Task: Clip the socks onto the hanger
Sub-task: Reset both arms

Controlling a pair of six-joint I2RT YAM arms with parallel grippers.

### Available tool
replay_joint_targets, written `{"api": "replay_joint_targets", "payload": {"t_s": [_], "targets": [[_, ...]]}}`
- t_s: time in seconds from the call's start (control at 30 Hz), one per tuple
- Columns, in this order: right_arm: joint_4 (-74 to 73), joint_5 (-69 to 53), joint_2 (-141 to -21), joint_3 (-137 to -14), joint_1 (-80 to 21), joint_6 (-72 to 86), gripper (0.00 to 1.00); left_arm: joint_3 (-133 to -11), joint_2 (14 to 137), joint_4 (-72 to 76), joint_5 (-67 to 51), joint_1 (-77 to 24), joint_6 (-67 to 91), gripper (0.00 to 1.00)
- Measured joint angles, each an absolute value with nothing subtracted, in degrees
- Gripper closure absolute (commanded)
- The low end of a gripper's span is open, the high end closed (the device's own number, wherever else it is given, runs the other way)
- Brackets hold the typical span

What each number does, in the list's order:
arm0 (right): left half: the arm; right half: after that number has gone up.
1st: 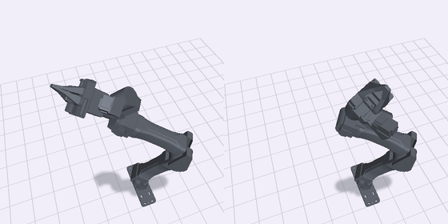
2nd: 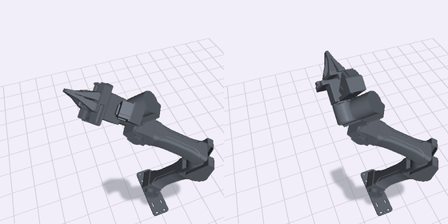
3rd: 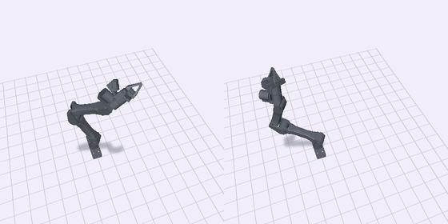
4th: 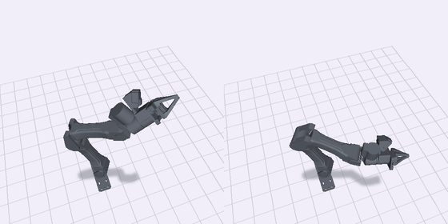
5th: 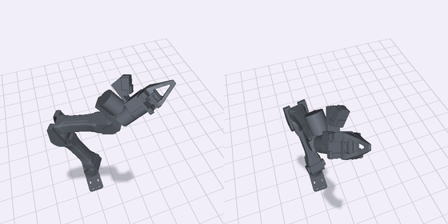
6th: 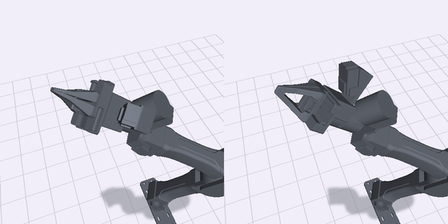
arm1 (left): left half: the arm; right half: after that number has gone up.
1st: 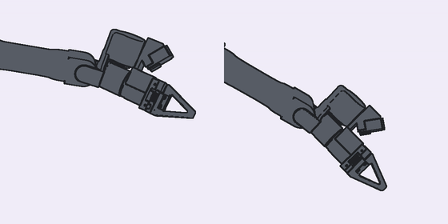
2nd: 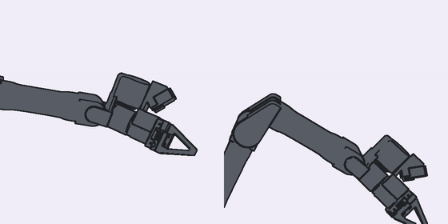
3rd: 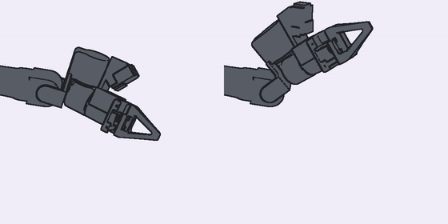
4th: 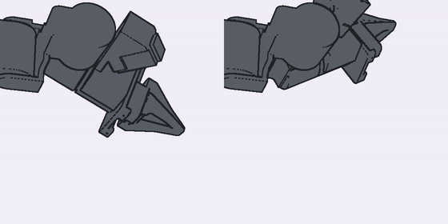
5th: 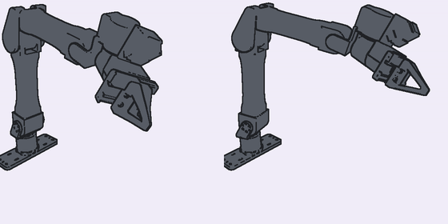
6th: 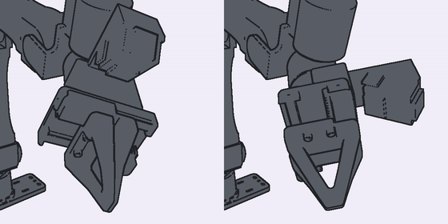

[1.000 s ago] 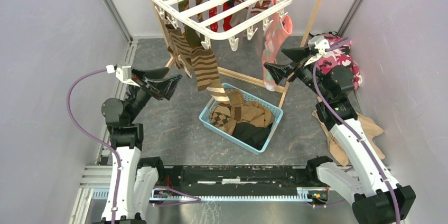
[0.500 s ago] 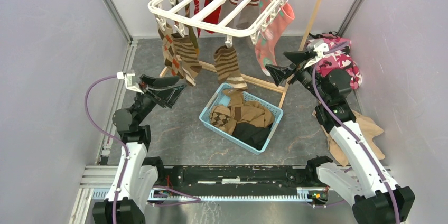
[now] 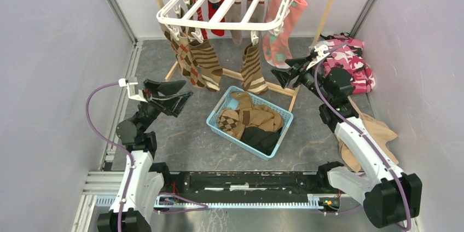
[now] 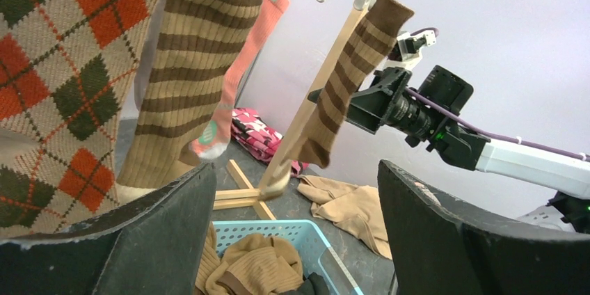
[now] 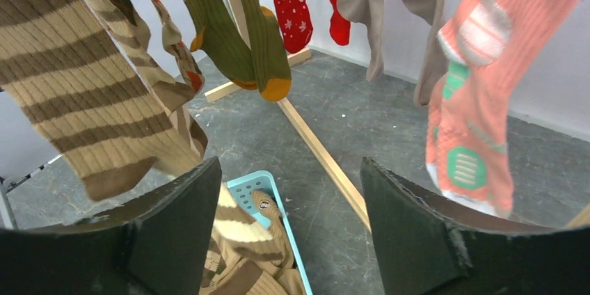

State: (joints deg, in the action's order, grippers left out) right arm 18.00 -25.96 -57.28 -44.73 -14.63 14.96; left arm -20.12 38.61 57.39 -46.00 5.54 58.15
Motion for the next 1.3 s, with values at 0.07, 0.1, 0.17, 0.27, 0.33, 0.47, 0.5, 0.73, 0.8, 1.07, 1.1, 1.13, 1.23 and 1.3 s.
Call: {"api": "replay_joint_targets", "payload": {"t_s": [0.07, 0.1, 0.17, 0.27, 0.33, 0.47, 0.5, 0.73, 0.8, 1.07, 1.1, 1.13, 1.23, 1.3], "targets": [[19.0, -26.48, -58.76, -44.64, -15.16, 15.35, 0.32, -20.08, 38.61, 57.12, -46.26, 5.54, 58.13, 0.09], [19.25, -26.52, -59.44, -44.49, -15.57, 15.4, 0.34, -20.05, 38.57, 56.97, -46.48, 5.54, 58.13, 0.09], [19.4, -26.63, -60.18, -44.29, -16.69, 15.25, 0.38, -19.92, 38.35, 56.71, -46.72, 5.54, 58.13, 0.09], [19.97, -26.72, -61.47, -44.18, -18.96, 15.09, 0.41, -19.2, 37.85, 56.49, -46.83, 5.54, 58.13, 0.09], [20.23, -26.72, -62.35, -44.18, -20.34, 14.83, 0.42, -18.85, 37.69, 56.25, -46.98, 5.54, 58.13, 0.09], [20.32, -26.74, -64.2, -44.18, -22.63, 14.2, 0.42, -18.26, 37.12, 55.79, -47.35, 5.54, 58.15, 0.09], [20.34, -26.81, -64.47, -44.18, -22.94, 14.0, 0.42, -18.22, 36.86, 55.75, -47.57, 5.54, 58.15, 0.09], [20.49, -26.87, -63.86, -43.72, -23.14, 11.92, 0.38, -17.67, 34.81, 54.19, -49.1, 5.54, 58.13, 0.09], [20.47, -26.85, -62.89, -42.96, -23.16, 11.25, 0.36, -17.67, 34.74, 53.21, -49.82, 5.54, 58.15, 0.09], [18.68, -26.15, -59.9, -40.8, -23.16, 9.34, 0.34, -17.65, 34.06, 47.42, -51.68, 4.95, 58.11, 0.09], [18.17, -25.8, -59.37, -40.62, -23.16, 9.02, 0.33, -17.65, 33.87, 46.72, -51.7, 4.67, 58.06, 0.09], [17.76, -25.58, -58.89, -40.53, -23.16, 8.71, 0.31, -17.65, 33.54, 45.65, -51.7, 4.21, 57.87, 0.09], [15.59, -23.99, -56.71, -40.34, -23.14, 7.4, 0.24, -18.06, 32.08, 39.48, -51.31, 0.91, 54.96, 0.1], [14.2, -22.52, -54.81, -40.05, -23.16, 6.46, 0.1, -19.11, 31.55, 33.98, -50.33, -3.2, 51.42, 0.1]]}}
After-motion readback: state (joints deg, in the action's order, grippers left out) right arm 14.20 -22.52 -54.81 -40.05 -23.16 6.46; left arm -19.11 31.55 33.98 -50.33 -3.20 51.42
